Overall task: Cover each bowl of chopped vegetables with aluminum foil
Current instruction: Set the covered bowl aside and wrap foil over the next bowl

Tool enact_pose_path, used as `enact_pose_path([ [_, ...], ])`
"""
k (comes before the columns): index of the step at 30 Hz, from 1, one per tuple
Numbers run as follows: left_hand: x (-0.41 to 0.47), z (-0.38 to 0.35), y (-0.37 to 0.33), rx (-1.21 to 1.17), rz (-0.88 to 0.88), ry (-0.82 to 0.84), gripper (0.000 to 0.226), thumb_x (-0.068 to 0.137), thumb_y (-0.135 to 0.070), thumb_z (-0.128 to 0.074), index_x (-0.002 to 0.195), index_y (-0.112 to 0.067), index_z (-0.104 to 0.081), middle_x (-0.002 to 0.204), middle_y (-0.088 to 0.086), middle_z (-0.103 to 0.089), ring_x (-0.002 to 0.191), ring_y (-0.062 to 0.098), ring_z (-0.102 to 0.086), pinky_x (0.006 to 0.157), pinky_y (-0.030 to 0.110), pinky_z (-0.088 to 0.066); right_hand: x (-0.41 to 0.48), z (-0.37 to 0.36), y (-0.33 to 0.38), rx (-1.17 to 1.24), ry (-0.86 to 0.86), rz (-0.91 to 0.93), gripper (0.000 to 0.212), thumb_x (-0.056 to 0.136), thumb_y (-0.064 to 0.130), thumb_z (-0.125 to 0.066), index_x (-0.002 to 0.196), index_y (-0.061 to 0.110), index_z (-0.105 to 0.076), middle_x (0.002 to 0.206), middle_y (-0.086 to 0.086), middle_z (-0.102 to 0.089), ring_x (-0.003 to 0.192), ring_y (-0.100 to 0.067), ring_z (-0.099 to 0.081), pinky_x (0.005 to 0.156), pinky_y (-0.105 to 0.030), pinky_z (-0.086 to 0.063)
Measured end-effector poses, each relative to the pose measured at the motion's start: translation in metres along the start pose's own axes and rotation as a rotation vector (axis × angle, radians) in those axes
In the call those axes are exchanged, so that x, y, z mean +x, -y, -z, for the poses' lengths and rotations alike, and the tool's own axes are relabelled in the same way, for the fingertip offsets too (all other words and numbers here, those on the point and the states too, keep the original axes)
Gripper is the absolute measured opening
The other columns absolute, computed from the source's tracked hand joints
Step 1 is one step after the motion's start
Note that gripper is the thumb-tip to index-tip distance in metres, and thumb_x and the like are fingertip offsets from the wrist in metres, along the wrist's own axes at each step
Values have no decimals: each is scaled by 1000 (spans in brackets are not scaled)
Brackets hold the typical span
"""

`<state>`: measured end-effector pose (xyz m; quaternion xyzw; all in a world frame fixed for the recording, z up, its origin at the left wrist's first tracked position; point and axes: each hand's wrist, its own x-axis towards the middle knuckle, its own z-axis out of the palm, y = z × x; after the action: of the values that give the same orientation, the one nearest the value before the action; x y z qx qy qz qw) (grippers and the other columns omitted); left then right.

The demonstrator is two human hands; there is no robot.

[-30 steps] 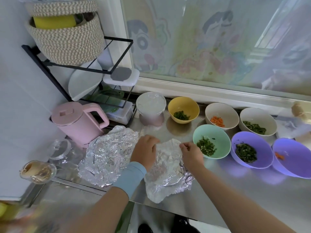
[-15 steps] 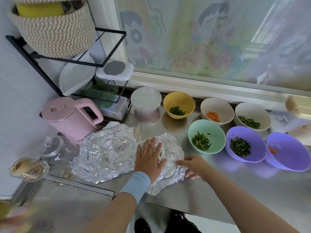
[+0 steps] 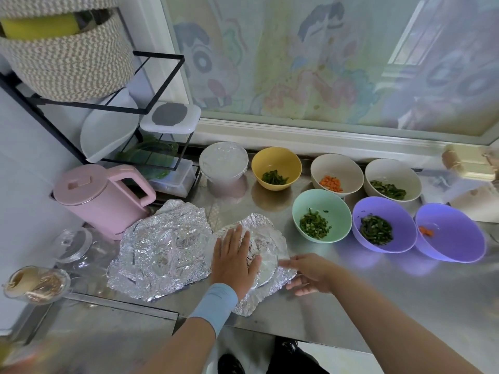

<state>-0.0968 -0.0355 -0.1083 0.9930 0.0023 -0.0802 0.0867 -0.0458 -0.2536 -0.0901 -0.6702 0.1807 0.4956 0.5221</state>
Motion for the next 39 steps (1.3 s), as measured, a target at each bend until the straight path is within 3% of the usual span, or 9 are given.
enact_pose_path([
  [5, -2, 8, -2, -6, 2, 78, 87, 80, -79, -19, 153, -38, 6, 159, -1, 29, 145, 22, 29, 120, 48, 11, -6, 6, -4, -109, -2, 21, 40, 82, 16, -78, 117, 6, -61, 81, -9, -72, 72, -18, -70, 77, -35, -57],
  [11, 0, 10, 1, 23, -63, 93, 83, 76, -87, -22, 149, -54, 2, 156, -4, 35, 142, 24, 35, 117, 54, 15, -13, -11, 23, -370, -262, 167, 51, 84, 22, -70, 130, 21, -50, 113, -3, -65, 89, -17, -65, 73, -31, -55],
  [16, -4, 7, 2, 29, -87, 75, 81, 81, -83, -16, 149, -49, 13, 157, -6, 33, 143, 22, 34, 116, 57, 14, -6, -49, 47, -503, -558, 310, 52, 94, 41, -55, 139, 19, -42, 127, -6, -58, 111, -24, -58, 89, -30, -42],
  [19, -5, 6, 3, -11, -87, 13, 78, 88, -73, -13, 153, -38, 10, 160, -5, 24, 146, 18, 26, 118, 53, 11, -2, -52, 50, -549, -642, 268, 30, 96, 30, -46, 121, 17, -58, 119, -6, -64, 105, -26, -59, 87, -31, -44],
  [23, -2, 0, 7, -48, -67, -32, 75, 94, -64, -17, 157, -26, -1, 162, -1, 17, 148, 18, 22, 119, 48, 9, -7, -52, 45, -509, -771, 305, 13, 96, 21, -39, 96, 20, -52, 100, -7, -65, 85, -26, -53, 77, -32, -40],
  [29, -3, 1, 5, -41, -45, 45, 81, 89, -70, -16, 155, -30, 7, 159, 2, 29, 145, 20, 29, 120, 45, 9, -5, -59, 43, -732, -771, 200, 39, 91, 10, -42, 130, 11, -41, 125, -11, -54, 112, -30, -56, 88, -37, -45],
  [31, -4, 0, 5, -36, -40, 43, 79, 89, -70, -19, 155, -33, 3, 160, 5, 27, 146, 22, 28, 120, 45, 8, -2, -66, 38, -948, -927, 406, 65, 78, 4, -49, 142, 10, -33, 136, -13, -45, 122, -32, -49, 98, -42, -45],
  [35, -4, 0, 2, -39, -6, 10, 85, 87, -71, -28, 156, -25, -10, 164, 7, 3, 151, 26, 1, 122, 46, -7, 17, -69, 34, -1323, -785, 844, 77, 71, 6, -57, 145, 8, -40, 150, -14, -40, 139, -34, -38, 113, -47, -31],
  [39, 0, -2, 8, -88, 1, -46, 77, 91, -60, -30, 155, -19, -20, 162, 4, -18, 149, 25, -18, 119, 45, -22, 32, -67, 32, -1284, -609, 719, 63, 98, 40, -21, 156, 15, -15, 162, -4, -16, 150, -22, -12, 119, -38, -11],
])
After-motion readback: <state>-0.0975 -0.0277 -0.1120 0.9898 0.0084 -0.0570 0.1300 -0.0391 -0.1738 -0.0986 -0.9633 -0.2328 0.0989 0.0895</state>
